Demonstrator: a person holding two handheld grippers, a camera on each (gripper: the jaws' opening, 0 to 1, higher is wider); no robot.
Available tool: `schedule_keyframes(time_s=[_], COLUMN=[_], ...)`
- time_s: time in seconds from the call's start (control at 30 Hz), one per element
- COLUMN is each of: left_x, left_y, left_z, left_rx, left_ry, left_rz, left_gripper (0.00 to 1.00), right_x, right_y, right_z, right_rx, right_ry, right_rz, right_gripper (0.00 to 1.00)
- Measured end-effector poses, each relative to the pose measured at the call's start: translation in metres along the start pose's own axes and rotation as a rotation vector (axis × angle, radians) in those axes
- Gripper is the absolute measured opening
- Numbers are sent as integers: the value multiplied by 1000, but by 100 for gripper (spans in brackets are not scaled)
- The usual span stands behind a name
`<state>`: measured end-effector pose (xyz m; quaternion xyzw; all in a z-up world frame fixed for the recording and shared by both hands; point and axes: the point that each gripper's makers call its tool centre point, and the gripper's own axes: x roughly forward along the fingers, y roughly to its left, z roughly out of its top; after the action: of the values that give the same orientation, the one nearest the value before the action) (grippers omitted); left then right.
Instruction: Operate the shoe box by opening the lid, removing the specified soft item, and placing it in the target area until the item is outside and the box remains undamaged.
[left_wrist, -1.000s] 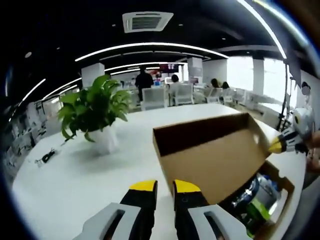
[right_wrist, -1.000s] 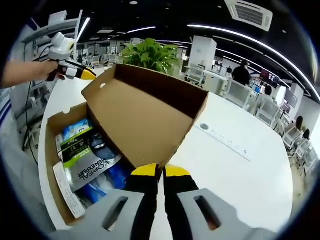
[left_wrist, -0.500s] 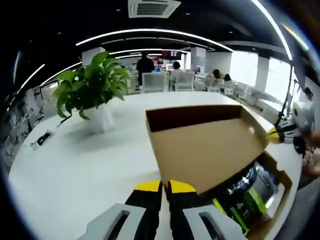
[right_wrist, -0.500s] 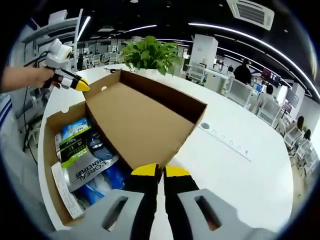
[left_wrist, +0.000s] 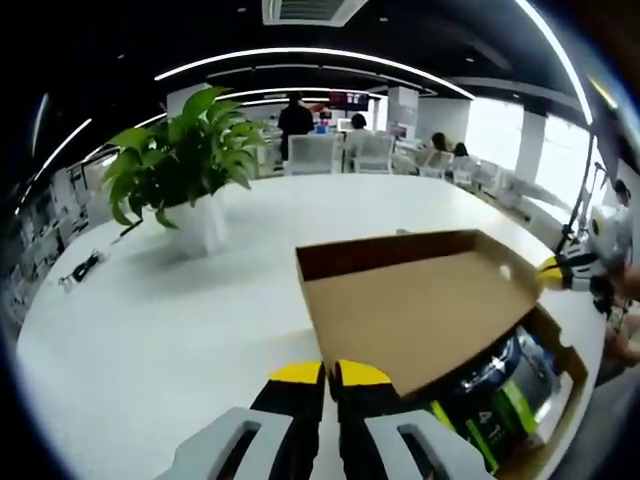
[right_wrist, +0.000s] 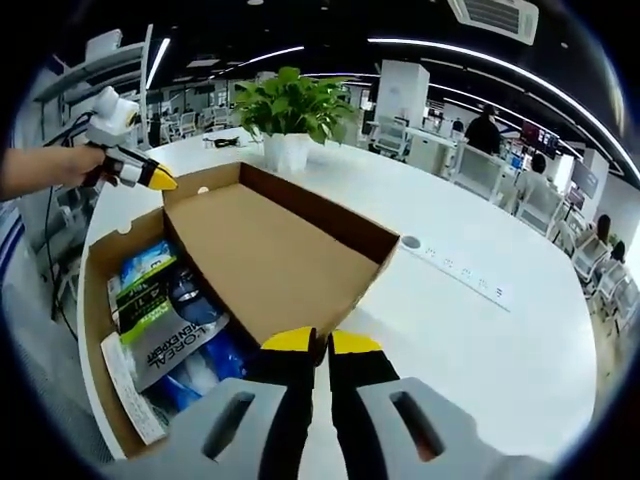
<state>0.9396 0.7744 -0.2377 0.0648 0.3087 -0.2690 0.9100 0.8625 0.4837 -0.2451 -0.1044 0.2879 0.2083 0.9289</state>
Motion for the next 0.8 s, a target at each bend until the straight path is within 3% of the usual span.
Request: schedule_keyframes(time_s=[0.8], left_x=[11], left_y=[1], left_z=[-7], left_rx=[-23], left_ry=[48], left_rz=[-7], left_gripper=[4], right_x=[14], right_y=[-4], right_z=[-7], right_rx=[79], right_ry=[61], right_rz=[5], right_gripper=[3])
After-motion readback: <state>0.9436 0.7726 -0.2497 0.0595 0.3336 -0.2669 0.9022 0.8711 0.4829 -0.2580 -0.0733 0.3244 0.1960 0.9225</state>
